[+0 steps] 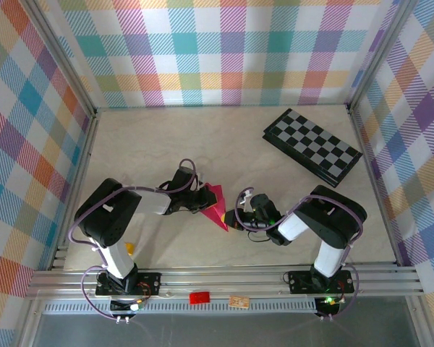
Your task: Fold a paper plane with a square sheet of paper (pick it up from the middle)
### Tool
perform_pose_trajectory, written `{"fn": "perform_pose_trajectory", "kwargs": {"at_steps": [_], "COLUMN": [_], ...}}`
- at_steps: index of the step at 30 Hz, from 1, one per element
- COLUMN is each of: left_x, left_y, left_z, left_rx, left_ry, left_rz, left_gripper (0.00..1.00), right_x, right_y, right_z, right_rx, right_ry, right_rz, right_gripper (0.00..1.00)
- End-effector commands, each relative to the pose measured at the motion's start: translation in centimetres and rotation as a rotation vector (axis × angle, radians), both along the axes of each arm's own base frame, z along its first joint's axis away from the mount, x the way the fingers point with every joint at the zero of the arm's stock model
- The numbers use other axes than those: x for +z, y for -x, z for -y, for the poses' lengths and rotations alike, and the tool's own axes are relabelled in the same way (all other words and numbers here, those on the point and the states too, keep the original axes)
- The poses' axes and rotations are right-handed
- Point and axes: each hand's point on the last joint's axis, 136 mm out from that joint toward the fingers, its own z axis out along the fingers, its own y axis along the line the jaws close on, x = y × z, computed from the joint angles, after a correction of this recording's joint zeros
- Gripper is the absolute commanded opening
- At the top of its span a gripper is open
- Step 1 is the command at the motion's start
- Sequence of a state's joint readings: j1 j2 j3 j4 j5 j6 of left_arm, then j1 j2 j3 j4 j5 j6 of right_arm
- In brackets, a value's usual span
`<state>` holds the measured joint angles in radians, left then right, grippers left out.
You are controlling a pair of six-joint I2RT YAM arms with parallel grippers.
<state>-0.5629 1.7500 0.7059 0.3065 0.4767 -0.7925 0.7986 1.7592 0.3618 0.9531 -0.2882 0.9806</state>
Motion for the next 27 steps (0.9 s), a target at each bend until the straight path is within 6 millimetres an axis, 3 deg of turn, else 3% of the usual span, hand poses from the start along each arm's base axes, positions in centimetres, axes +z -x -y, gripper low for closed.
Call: {"fn": "perform_pose_trajectory", "kwargs": {"at_steps": [1,9,27], "left_x": [-0.4,0.5,0.4], "left_y": [-0.4,-0.7,-0.8], "left_z": [0.2,0.5,0.8], "left_rx": [-0.003,-0.008,-0.015], "left_ry": [-0.029,-0.007,0.008], "left_rz": [0.009,0.031,0.033], "left_gripper": [0.07,0.07,0.08], "right_x": [-3.8,-3.8,-4.0], "right_y": [1.5,1.6,1.6], "right_z": [1.5,1.5,1.5], "right_rx": [0.001,0.011,0.02], "right_ry": [0.113,0.118,0.118], "right_rz": [-0.118,-0.128,-0.151], "right_gripper": [0.02,0.02,0.02]}}
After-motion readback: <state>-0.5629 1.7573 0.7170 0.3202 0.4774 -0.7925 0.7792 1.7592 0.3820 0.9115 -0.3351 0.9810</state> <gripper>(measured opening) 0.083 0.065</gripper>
